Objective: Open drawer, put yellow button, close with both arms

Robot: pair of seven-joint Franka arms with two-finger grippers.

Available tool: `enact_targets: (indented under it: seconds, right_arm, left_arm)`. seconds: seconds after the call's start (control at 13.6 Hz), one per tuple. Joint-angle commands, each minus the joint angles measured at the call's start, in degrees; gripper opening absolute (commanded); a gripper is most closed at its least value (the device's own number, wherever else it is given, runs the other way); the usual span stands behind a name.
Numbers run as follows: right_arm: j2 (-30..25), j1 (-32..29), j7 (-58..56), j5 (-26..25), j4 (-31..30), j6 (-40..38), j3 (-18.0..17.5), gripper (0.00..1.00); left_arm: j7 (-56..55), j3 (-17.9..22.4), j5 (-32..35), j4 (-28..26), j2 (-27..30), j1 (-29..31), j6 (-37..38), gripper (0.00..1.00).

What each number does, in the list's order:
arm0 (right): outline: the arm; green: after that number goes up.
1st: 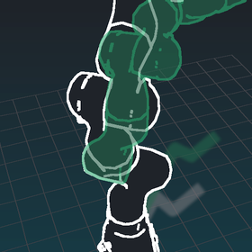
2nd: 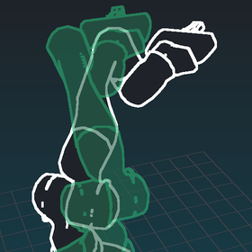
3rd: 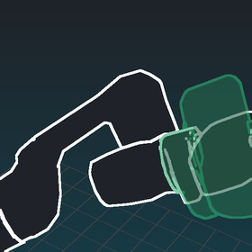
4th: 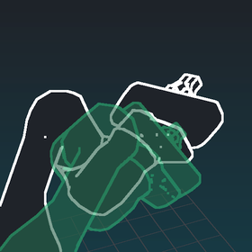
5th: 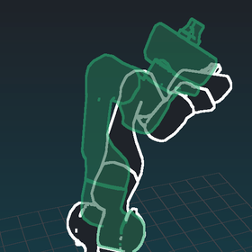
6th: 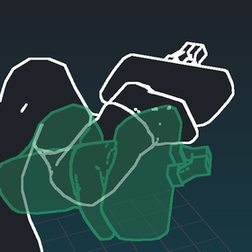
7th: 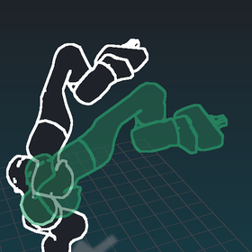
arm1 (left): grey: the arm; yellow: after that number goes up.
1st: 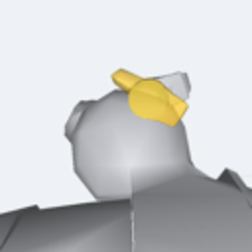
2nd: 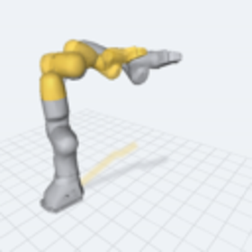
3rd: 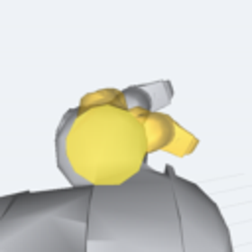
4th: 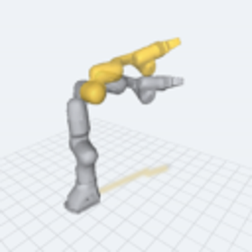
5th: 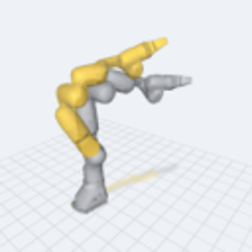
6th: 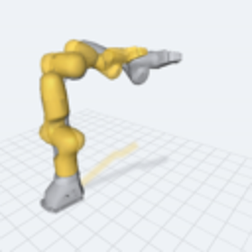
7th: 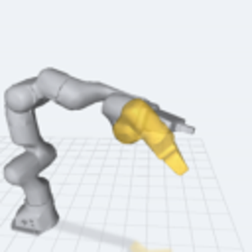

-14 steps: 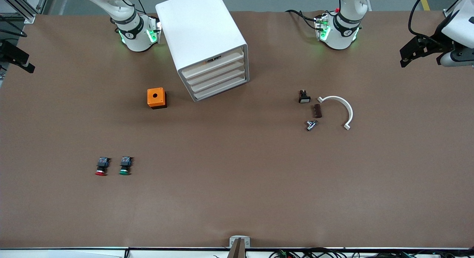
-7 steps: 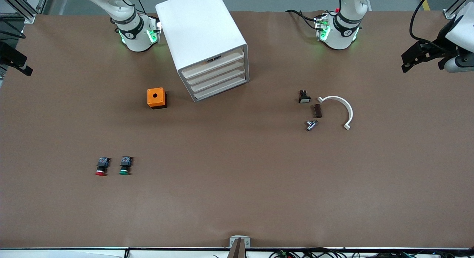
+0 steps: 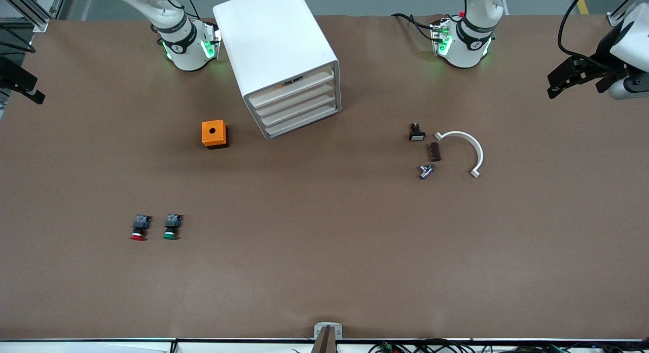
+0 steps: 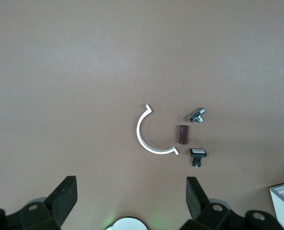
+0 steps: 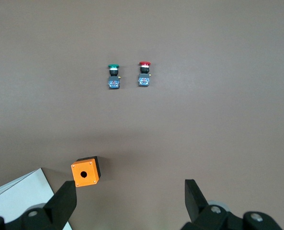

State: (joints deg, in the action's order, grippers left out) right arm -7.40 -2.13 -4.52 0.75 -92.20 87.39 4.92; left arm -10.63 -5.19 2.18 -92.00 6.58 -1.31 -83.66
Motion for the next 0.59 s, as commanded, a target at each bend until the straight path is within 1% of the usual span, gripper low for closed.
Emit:
enact_targets:
  seconds: [0.0, 0.52]
  right_arm:
    - [-1.57, -0.59, -0.67, 0.04, -1.58, 0.06, -0.35, 1.0]
    - [-1.57, -0.59, -0.67, 0.04, -1.67, -0.11, -0.35, 1.0]
  left_arm:
    - [-0.8, -0.26, -0.77, 1.21, -0.34, 0.0, 1.39, 1.0]
    - [-0.97, -0.26, -0.77, 1.21, -0.33, 0.0, 1.92, 1.0]
